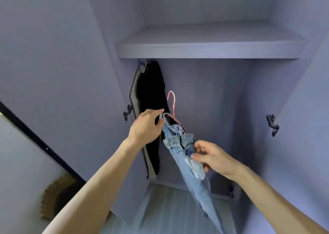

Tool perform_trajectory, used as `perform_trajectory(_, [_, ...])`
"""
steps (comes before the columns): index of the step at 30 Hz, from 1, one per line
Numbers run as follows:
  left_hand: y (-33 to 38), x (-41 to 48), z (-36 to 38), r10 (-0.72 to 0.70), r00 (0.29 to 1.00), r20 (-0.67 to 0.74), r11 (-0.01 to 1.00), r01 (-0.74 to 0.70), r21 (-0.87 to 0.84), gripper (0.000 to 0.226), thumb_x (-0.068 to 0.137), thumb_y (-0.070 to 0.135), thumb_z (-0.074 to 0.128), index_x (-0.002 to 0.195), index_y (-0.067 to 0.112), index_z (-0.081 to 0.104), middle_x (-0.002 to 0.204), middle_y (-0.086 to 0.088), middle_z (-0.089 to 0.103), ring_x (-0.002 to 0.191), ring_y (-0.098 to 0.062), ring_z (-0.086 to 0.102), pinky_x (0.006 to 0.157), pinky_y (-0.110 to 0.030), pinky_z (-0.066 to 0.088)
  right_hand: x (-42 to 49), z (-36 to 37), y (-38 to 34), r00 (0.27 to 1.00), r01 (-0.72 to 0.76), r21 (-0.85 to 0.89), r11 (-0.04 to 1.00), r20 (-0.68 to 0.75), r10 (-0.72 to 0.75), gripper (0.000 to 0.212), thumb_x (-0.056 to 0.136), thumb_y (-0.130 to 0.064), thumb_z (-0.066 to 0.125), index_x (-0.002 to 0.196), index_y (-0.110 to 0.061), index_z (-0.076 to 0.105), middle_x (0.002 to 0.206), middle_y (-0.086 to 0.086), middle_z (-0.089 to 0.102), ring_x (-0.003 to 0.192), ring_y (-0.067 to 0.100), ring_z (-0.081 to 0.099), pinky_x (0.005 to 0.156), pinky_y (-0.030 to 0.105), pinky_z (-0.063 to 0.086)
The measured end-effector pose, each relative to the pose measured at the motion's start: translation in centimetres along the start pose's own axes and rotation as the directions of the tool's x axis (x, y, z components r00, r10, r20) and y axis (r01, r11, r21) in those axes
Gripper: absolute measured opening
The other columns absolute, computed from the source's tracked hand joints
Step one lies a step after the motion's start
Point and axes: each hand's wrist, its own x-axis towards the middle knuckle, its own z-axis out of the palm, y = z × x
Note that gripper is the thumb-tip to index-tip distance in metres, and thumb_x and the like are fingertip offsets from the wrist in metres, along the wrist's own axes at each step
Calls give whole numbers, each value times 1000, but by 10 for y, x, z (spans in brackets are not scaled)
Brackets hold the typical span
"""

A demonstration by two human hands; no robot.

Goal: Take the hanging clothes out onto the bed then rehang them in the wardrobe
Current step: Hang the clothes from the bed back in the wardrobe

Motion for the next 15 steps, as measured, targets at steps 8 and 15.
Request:
perform_trajectory(8, [-88,46,-79,44,991,-125,828,34,560,60,102,45,40,157,34,20,167,-6,3,154,-24,-1,120,-56,0,81,-3,-23,979,-21,80,997,-202,36,11,94,-2,61,90,5,54,72,7,55,57,12,50,47,23,40])
perform_trajectory(15, [-156,93,-115,170,920,-354,596,190,780,70,92,47,54,155,25,33,167,-10,11,154,-27,9,118,-58,-13,182,-26,-48,969,13,159,987,-247,27,16,94,-5,62,96,9,53,77,8,55,68,17,53,50,22,42])
